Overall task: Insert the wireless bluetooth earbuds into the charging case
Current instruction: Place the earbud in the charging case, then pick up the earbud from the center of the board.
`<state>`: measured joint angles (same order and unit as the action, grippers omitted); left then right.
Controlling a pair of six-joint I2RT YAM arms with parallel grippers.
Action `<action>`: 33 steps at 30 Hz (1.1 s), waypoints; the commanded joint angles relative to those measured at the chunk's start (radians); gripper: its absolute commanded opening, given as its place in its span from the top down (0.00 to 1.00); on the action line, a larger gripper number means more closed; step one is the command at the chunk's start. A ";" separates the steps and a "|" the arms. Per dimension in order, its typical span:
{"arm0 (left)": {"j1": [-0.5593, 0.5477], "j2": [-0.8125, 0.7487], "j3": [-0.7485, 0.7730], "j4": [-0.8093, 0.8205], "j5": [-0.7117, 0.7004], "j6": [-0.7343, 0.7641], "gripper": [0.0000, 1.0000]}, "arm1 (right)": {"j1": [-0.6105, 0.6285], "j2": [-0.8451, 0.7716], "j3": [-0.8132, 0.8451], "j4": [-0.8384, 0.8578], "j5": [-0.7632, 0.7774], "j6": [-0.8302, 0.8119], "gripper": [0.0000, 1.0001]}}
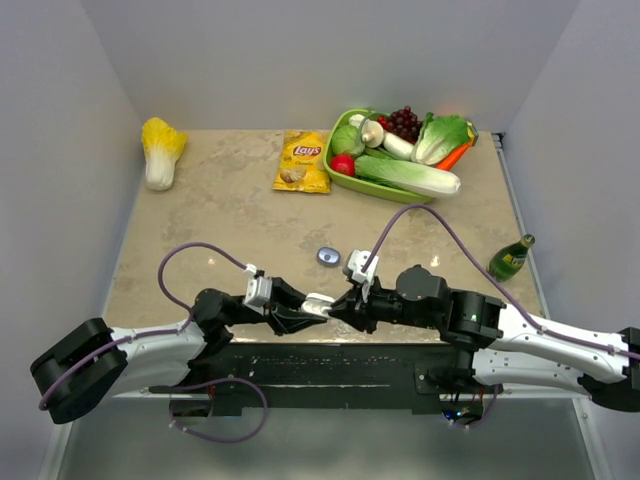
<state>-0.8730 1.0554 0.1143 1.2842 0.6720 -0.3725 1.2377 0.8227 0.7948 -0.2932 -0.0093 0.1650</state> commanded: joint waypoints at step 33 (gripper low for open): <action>-0.007 -0.465 -0.286 0.121 -0.350 0.058 1.00 | -0.113 0.530 -0.135 0.505 0.203 0.242 0.64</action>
<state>-0.8738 0.5972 0.0498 1.2877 0.3492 -0.3218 1.1419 1.2514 0.5758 0.0662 0.2455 0.4164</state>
